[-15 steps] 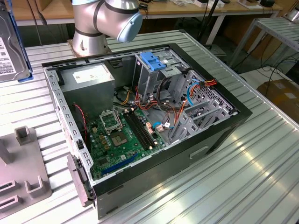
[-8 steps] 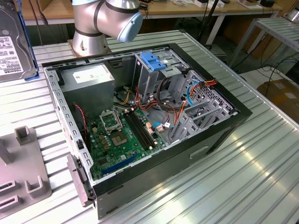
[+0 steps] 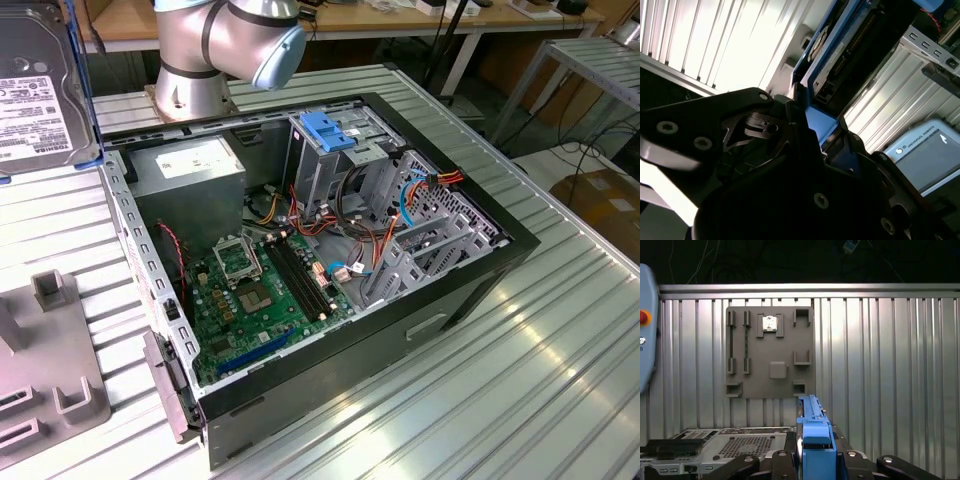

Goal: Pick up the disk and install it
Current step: 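Pick up the disk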

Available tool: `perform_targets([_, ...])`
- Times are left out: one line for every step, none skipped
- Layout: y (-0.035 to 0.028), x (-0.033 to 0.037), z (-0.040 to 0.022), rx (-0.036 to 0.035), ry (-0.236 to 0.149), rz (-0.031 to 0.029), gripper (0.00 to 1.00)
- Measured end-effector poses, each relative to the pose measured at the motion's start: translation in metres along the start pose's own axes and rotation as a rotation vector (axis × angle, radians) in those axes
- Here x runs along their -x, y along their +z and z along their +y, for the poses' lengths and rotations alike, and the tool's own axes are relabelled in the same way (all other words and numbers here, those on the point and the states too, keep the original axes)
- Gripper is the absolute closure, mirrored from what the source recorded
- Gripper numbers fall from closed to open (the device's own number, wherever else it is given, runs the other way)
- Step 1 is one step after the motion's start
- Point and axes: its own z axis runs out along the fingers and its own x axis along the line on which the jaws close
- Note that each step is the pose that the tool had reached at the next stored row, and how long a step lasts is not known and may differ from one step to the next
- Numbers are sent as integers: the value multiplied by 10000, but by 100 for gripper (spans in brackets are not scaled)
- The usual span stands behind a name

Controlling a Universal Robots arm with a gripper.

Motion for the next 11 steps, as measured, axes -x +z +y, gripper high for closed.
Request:
perform_targets([0, 0, -16, 0, 0, 0, 63])
perform_targets([0, 1, -34, 0, 1, 0, 63])
perform_targets([0, 1, -50, -1, 1, -1, 63])
perform_targets([-1, 2, -69, -1, 0, -1, 63])
perform_targets([-1, 2, -87, -1, 0, -1, 63])
perform_targets([-1, 2, -105, -1, 0, -1, 63])
perform_targets([-2, 3, -126, 1, 0, 0, 63])
perform_targets([-2, 3, -152, -1, 0, -1, 63])
perform_targets([-3, 4, -179, -1, 0, -1, 63])
perform_targets([-3, 5, -205, -1, 1, -1, 63])
perform_targets([-4, 5, -224, 0, 0, 0, 63])
